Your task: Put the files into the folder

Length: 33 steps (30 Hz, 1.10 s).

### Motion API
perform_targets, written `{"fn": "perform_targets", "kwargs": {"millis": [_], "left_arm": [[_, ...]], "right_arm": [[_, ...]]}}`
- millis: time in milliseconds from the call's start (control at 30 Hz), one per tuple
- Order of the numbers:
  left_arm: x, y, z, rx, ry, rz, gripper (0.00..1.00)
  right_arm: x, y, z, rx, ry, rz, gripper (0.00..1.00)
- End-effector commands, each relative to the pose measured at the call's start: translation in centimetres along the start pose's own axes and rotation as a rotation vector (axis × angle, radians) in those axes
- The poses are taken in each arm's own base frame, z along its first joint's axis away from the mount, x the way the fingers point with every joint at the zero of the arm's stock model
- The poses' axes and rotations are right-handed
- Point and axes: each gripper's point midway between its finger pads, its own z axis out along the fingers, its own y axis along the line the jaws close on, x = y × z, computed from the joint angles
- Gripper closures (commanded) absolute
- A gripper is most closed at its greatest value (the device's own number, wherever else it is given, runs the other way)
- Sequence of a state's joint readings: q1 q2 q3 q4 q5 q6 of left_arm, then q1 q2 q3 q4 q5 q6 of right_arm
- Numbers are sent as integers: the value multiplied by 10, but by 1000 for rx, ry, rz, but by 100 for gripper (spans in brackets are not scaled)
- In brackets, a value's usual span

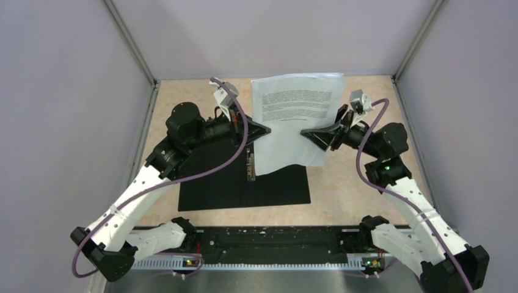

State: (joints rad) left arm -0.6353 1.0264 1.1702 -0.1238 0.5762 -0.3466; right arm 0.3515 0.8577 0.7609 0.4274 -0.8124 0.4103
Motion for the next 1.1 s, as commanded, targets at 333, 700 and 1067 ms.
{"fn": "perform_targets", "kwargs": {"millis": [333, 700, 1067], "left_arm": [[13, 46, 12, -207, 79, -184, 100], [130, 150, 19, -664, 227, -500, 100], [242, 207, 6, -917, 443, -573, 100]], "right_arm": [[5, -18, 6, 114, 11, 199, 93], [114, -75, 0, 390, 300, 576, 100], [238, -125, -7, 545, 564, 730, 100]]}}
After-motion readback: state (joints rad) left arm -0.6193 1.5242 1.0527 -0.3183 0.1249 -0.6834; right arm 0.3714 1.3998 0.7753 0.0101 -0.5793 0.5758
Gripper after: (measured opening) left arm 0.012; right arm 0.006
